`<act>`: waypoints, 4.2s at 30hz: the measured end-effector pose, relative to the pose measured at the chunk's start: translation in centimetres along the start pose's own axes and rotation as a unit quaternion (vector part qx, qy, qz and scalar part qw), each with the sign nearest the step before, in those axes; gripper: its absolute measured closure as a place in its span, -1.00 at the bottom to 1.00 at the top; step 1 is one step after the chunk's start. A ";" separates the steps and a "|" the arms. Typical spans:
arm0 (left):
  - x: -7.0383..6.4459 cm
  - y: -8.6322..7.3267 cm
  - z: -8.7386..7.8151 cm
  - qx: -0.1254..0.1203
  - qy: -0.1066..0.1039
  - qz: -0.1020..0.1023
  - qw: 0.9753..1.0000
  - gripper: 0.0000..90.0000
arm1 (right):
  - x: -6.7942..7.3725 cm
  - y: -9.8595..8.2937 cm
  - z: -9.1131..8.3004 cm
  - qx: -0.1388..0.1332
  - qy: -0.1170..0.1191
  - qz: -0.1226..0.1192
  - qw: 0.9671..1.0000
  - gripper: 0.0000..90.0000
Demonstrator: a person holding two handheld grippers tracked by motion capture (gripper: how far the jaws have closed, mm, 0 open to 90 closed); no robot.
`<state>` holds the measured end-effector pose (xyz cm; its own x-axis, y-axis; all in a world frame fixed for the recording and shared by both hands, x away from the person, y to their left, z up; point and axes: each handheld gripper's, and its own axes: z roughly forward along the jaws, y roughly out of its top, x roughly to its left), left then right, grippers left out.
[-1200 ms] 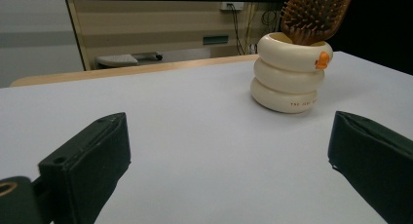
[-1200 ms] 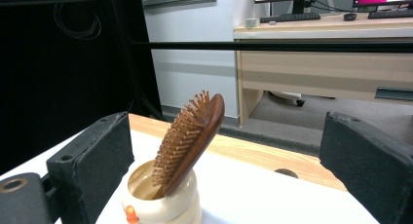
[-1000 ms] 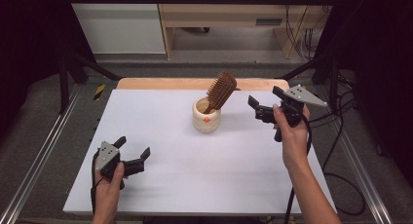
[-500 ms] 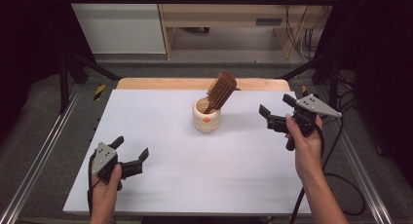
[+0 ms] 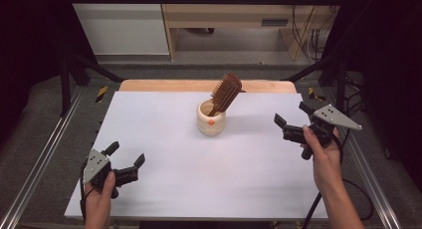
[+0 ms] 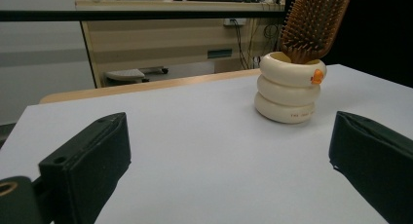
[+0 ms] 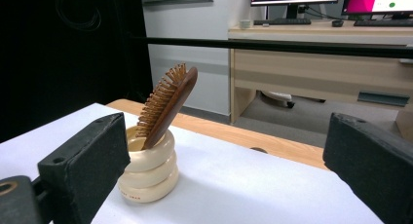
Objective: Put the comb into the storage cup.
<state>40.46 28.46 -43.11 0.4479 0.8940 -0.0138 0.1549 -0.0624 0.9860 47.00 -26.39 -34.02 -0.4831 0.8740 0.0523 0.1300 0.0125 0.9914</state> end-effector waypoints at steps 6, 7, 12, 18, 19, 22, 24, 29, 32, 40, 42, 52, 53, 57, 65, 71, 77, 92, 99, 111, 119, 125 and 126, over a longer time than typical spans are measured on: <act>0.5 -0.3 -0.8 -0.002 0.002 -0.005 1.000 -0.96 | -0.3 -0.2 -0.8 -0.006 -0.001 0.000 1.000 -0.94; 0.6 -0.3 -0.9 -0.004 0.002 -0.006 1.000 -0.96 | -0.3 -0.2 -0.9 -0.007 -0.001 -0.002 1.000 -0.94; 0.7 -0.3 -1.3 -0.006 0.002 -0.006 1.000 -0.96 | -0.5 -0.3 -1.5 -0.012 -0.003 -0.001 1.000 -0.94; 0.9 -0.3 -1.7 -0.010 0.001 -0.008 1.000 -0.96 | -0.7 -0.8 -2.2 -0.011 -0.004 0.003 1.000 -0.94; 0.9 -0.4 -1.7 -0.009 0.000 -0.007 1.000 -0.96 | -0.8 -0.9 -2.3 -0.012 -0.005 0.003 1.000 -0.94; 0.9 -0.6 -2.0 -0.010 -0.002 -0.012 1.000 -0.96 | -0.8 -1.2 -2.6 -0.013 -0.007 0.008 1.000 -0.94; 0.9 -0.7 -2.2 -0.009 -0.003 -0.012 1.000 -0.96 | -0.9 -1.4 -2.8 -0.013 -0.009 0.006 1.000 -0.94; 1.1 -1.0 -2.2 -0.011 -0.003 -0.016 1.000 -0.96 | -0.8 -2.2 -3.4 -0.013 -0.008 0.012 1.000 -0.94; 1.1 -1.1 -2.1 -0.012 -0.006 -0.013 1.000 -0.96 | -0.7 -2.9 -3.9 -0.013 -0.009 0.016 1.000 -0.94; 1.2 -1.2 -2.2 -0.021 -0.002 -0.018 1.000 -0.96 | -0.6 -4.5 -4.9 -0.011 -0.010 0.028 1.000 -0.94; 1.2 -1.1 -2.2 -0.024 -0.002 -0.020 1.000 -0.96 | -0.6 -5.0 -5.1 -0.008 -0.009 0.028 1.000 -0.94; 1.2 -1.1 -2.2 -0.029 -0.007 -0.024 0.999 -0.96 | 0.1 -7.6 -5.5 0.002 -0.008 0.037 0.999 -0.93; 1.2 -1.1 -2.2 -0.030 -0.007 -0.024 0.999 -0.96 | 0.1 -7.7 -5.5 0.003 -0.008 0.036 0.999 -0.93; 1.2 -1.1 -2.2 -0.030 -0.008 -0.024 0.999 -0.96 | 0.3 -8.5 -5.6 0.008 -0.008 0.037 0.999 -0.94; 1.1 -1.1 -2.2 -0.031 -0.011 -0.025 0.999 -0.96 | 0.8 -9.5 -5.4 0.013 -0.001 0.035 0.999 -0.94; 1.1 -1.1 -2.2 -0.030 -0.012 -0.022 0.999 -0.96 | 1.1 -10.1 -5.2 0.020 0.003 0.030 0.999 -0.94; 1.0 -1.1 -2.1 -0.029 -0.018 -0.021 0.999 -0.96 | 1.4 -10.5 -4.9 0.022 0.006 0.026 0.999 -0.93; 0.9 -1.0 -2.0 -0.029 -0.025 -0.019 0.999 -0.96 | 2.5 -11.5 -4.2 0.036 0.023 0.020 0.999 -0.94; 0.8 -1.1 -1.9 -0.026 -0.027 -0.015 0.999 -0.96 | 2.8 -11.7 -3.8 0.045 0.032 0.013 0.998 -0.94; 0.7 -1.1 -1.9 -0.026 -0.029 -0.015 0.999 -0.96 | 3.4 -12.1 -2.7 0.055 0.045 0.004 0.997 -0.94; 0.4 -1.2 -1.6 -0.020 -0.032 -0.005 0.999 -0.96 | 3.6 -12.3 -2.1 0.060 0.051 0.000 0.997 -0.93; 0.2 -1.2 -1.4 -0.017 -0.037 -0.001 0.999 -0.96 | 3.6 -12.3 -1.6 0.061 0.055 -0.007 0.997 -0.93; 0.2 -1.2 -1.4 -0.016 -0.038 0.001 0.999 -0.96 | 3.7 -12.3 -1.5 0.059 0.057 -0.010 0.997 -0.93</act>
<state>39.11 29.34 -44.09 0.5147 0.8570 -0.0234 0.1258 -0.0485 0.9909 42.37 -24.06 -45.86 -0.5808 0.8123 0.0533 0.2173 0.0916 0.9718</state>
